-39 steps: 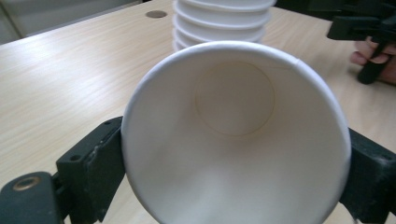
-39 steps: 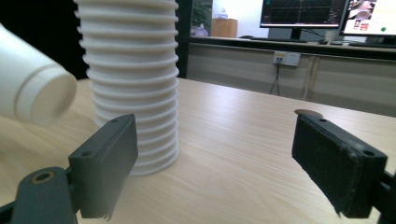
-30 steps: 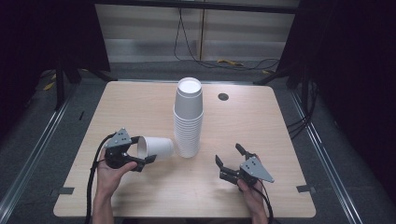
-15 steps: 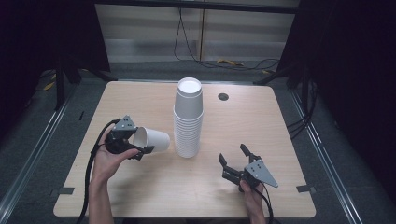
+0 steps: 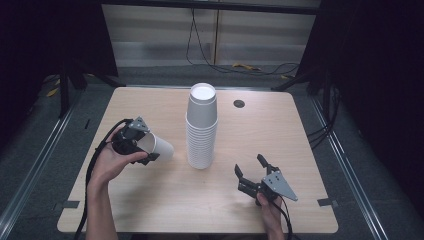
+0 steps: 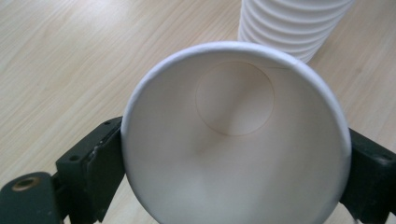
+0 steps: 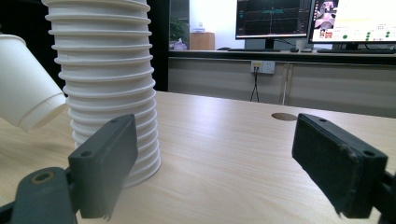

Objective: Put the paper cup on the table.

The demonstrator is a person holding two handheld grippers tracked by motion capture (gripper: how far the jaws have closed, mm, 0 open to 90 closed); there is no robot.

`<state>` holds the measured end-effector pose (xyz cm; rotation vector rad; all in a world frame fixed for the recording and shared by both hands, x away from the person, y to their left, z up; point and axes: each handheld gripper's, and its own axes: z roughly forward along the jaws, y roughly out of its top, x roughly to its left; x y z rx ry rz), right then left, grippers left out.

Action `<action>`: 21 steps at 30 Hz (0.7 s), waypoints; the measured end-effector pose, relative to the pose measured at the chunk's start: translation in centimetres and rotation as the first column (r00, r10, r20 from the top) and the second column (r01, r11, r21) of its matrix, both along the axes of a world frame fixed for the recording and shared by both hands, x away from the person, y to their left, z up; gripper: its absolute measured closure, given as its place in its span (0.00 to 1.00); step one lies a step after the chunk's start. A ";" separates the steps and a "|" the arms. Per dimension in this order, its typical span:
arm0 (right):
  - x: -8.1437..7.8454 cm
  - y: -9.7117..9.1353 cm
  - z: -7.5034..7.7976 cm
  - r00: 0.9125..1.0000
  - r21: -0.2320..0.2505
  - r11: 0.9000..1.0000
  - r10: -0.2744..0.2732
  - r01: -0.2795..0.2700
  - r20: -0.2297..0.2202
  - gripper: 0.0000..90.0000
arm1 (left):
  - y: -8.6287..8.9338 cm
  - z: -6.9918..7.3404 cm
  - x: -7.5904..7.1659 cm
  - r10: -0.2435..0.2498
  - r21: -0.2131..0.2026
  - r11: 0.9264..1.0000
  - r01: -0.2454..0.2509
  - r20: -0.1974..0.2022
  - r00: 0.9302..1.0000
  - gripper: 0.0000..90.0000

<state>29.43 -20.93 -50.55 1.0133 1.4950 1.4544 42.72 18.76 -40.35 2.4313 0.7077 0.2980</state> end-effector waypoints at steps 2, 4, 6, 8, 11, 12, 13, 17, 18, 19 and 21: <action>0.0 0.0 0.0 1.000 -0.001 1.000 0.006 -0.006 -0.001 0.16 | -0.1 0.3 0.4 0.001 0.030 1.000 -0.001 -0.002 1.000 0.10; 0.0 0.0 0.0 1.000 -0.001 1.000 0.007 -0.007 -0.002 0.16 | -0.2 0.7 0.8 -0.023 0.056 0.998 0.025 -0.024 0.999 0.10; 0.0 0.0 0.0 1.000 -0.001 1.000 0.008 -0.008 -0.001 0.16 | -0.3 0.8 1.1 -0.029 0.070 0.997 0.032 -0.042 0.999 0.10; 0.0 0.0 0.0 1.000 -0.001 1.000 0.009 -0.009 -0.001 0.16 | -0.3 0.7 1.4 -0.025 0.101 0.994 0.031 -0.055 0.998 0.10; 0.0 0.0 0.0 1.000 0.001 1.000 0.010 -0.010 -0.001 0.16 | -0.5 0.6 2.0 -0.036 0.189 0.981 0.049 -0.075 0.997 0.10; 0.0 0.0 0.0 1.000 0.001 1.000 0.010 -0.010 -0.001 0.16 | -0.7 0.6 2.1 -0.021 0.194 0.980 0.035 -0.074 0.997 0.10; 0.0 0.0 0.0 1.000 0.001 1.000 0.014 -0.014 -0.002 0.16 | -0.7 0.6 2.2 -0.022 0.208 0.977 0.040 -0.087 0.996 0.10; 0.0 0.0 0.0 1.000 0.000 1.000 0.015 -0.015 -0.002 0.16 | -1.2 0.3 2.7 -0.032 0.271 0.960 0.063 -0.118 0.992 0.10; 0.0 0.0 0.0 1.000 0.000 1.000 0.015 -0.015 -0.002 0.16 | -1.3 0.1 2.9 -0.025 0.289 0.955 0.059 -0.121 0.992 0.10; 0.0 0.0 0.0 1.000 0.000 1.000 0.016 -0.016 -0.001 0.16 | -1.4 0.1 3.0 -0.023 0.302 0.951 0.060 -0.127 0.992 0.10; 0.0 0.0 0.0 1.000 0.000 1.000 0.016 -0.016 -0.002 0.16 | -1.6 -0.2 3.1 -0.020 0.301 0.951 0.061 -0.140 0.990 0.10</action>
